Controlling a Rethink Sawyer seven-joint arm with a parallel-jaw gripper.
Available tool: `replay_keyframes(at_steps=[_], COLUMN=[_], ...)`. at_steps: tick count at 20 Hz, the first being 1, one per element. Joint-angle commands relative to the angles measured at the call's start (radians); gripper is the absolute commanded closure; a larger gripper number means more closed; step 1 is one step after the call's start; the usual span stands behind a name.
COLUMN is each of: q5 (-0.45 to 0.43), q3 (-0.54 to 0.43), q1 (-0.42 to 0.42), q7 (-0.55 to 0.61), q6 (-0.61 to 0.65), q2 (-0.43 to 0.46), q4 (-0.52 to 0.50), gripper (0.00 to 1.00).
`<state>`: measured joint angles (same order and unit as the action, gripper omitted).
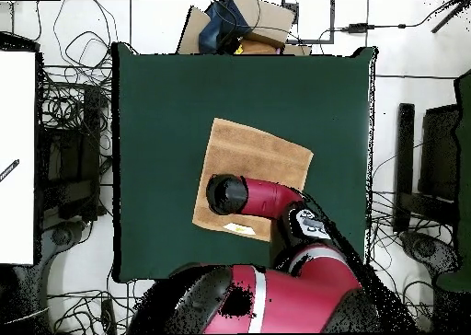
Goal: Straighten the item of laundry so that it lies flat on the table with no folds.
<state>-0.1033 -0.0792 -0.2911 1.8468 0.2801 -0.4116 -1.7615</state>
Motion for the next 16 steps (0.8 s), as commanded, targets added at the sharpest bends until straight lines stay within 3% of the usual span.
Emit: replay_keyframes(at_steps=[1,9,16], q5=[-0.009,0.025,0.067], q3=[0.028,0.028,0.025], q1=[0.019,0.06,0.079], q7=[0.142,0.172,0.205], q6=[-0.127,-0.098,-0.074], q2=[0.189,0.202,0.14], q4=[0.108,0.092,0.025], gripper=[1.0,1.0,1.0])
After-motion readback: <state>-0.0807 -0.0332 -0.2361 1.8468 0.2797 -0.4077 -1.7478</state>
